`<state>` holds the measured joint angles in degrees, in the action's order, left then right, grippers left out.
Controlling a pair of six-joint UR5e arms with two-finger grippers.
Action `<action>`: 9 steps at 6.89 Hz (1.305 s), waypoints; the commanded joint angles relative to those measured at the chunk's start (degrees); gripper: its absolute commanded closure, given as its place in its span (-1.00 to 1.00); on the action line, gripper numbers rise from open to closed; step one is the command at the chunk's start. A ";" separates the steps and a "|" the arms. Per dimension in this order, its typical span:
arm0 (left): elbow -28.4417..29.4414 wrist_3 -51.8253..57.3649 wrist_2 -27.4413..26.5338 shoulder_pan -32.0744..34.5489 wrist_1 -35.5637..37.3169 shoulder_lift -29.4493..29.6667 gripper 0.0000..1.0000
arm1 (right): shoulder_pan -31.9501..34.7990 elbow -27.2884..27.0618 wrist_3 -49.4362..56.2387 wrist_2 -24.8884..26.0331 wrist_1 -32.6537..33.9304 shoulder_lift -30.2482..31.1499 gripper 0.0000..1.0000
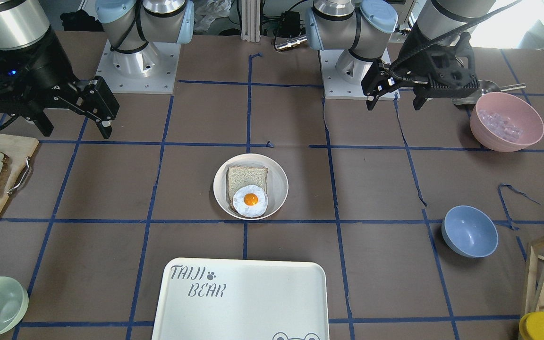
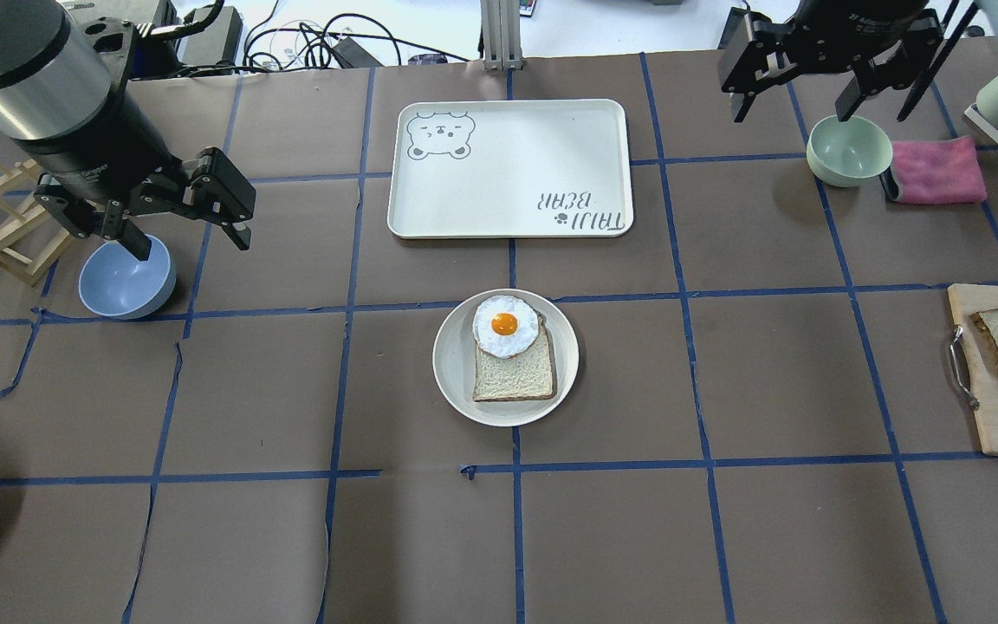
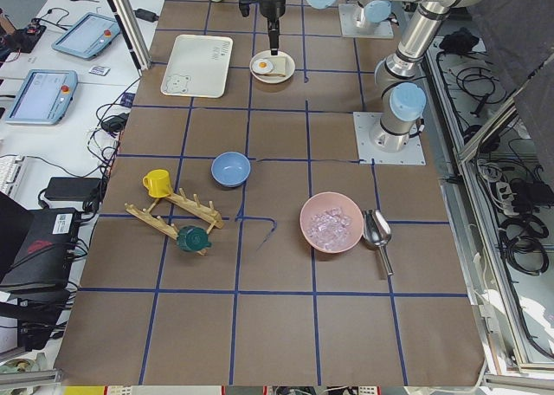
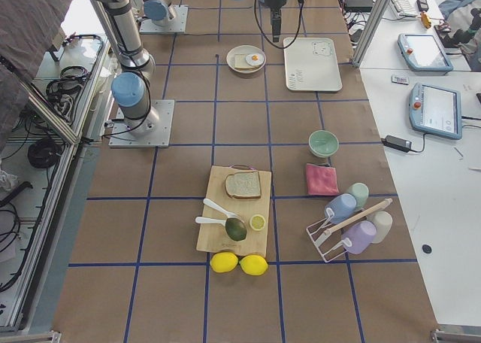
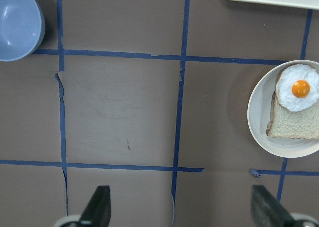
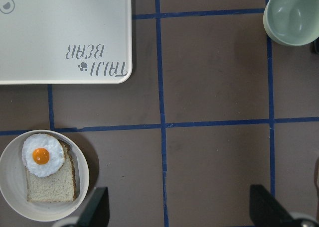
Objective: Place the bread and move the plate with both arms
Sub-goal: 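Move the right gripper toward the wooden cutting board with bread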
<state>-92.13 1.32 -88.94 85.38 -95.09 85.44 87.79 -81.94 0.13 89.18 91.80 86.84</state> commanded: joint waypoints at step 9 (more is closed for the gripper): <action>0.11 0.00 0.00 -0.04 -0.01 -0.19 -1.00 | -20.95 -14.88 11.45 12.06 5.71 -1.76 -1.00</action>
<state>-92.08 1.32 -88.95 85.37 -95.16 85.33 72.51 -91.98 8.57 93.80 93.68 85.06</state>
